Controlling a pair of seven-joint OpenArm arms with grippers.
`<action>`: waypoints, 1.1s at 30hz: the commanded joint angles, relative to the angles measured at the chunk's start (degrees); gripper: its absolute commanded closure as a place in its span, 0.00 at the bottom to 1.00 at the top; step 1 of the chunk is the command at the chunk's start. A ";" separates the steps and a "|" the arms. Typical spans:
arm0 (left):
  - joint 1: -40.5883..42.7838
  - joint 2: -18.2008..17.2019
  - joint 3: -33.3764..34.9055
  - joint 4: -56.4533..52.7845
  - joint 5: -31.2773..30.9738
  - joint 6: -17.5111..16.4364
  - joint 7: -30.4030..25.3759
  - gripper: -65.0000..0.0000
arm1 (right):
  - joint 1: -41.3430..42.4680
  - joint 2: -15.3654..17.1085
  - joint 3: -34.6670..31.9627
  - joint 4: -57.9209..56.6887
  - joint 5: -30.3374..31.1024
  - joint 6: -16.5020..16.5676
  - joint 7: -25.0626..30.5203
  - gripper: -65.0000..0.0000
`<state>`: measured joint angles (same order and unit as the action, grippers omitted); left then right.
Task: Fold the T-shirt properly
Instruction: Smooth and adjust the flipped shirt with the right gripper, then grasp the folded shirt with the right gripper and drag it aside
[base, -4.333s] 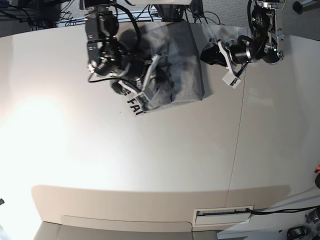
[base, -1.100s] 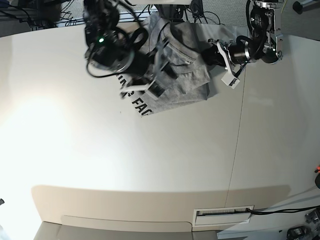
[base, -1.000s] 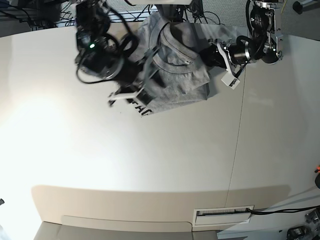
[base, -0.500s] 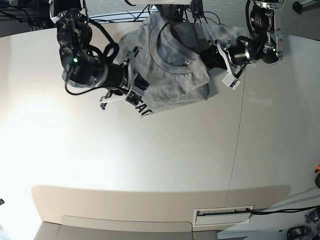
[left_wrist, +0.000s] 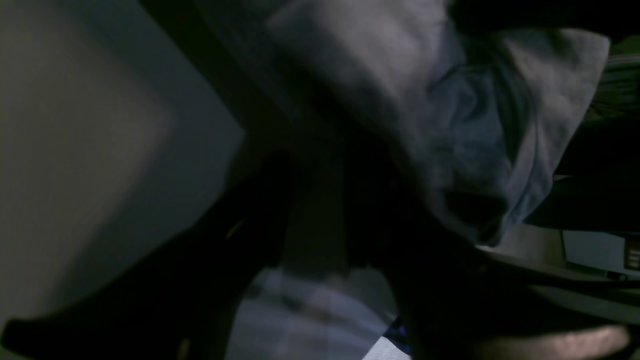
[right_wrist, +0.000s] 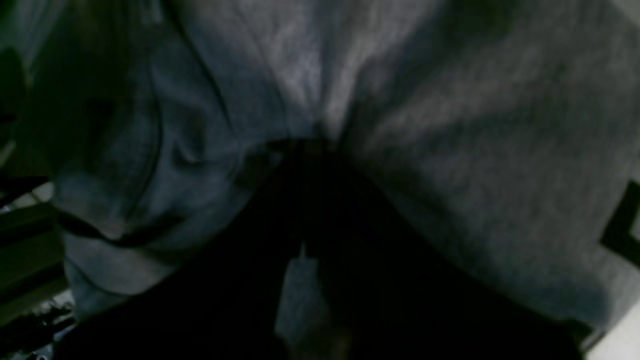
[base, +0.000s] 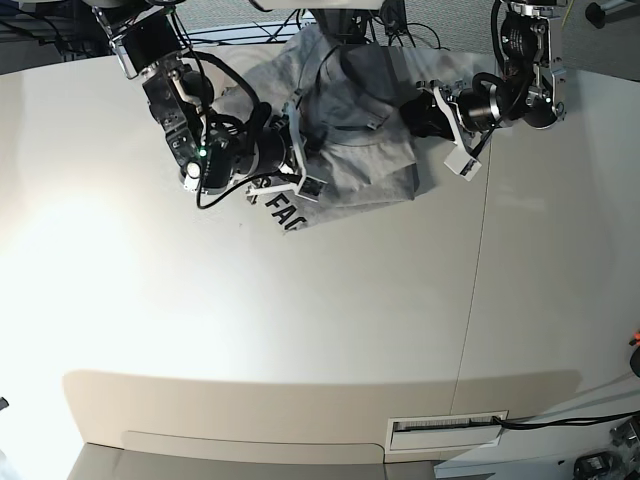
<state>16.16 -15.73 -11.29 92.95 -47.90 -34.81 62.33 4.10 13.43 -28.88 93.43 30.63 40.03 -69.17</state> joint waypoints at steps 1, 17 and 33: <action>-0.13 -0.46 -0.11 0.44 0.74 0.26 0.20 0.68 | 0.68 0.22 0.37 -1.27 -1.33 -0.03 -0.68 1.00; -0.15 -0.46 -0.11 0.44 0.72 0.26 0.20 0.68 | 0.33 0.24 28.24 -14.78 -12.28 -10.47 4.35 1.00; -1.44 -0.50 -0.11 0.44 0.72 0.28 0.22 0.68 | 0.33 2.21 73.55 -14.80 -12.28 -18.08 9.92 1.00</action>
<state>15.05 -15.73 -11.27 92.88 -47.40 -34.74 62.54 3.84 14.41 44.73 77.87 18.24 22.06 -59.96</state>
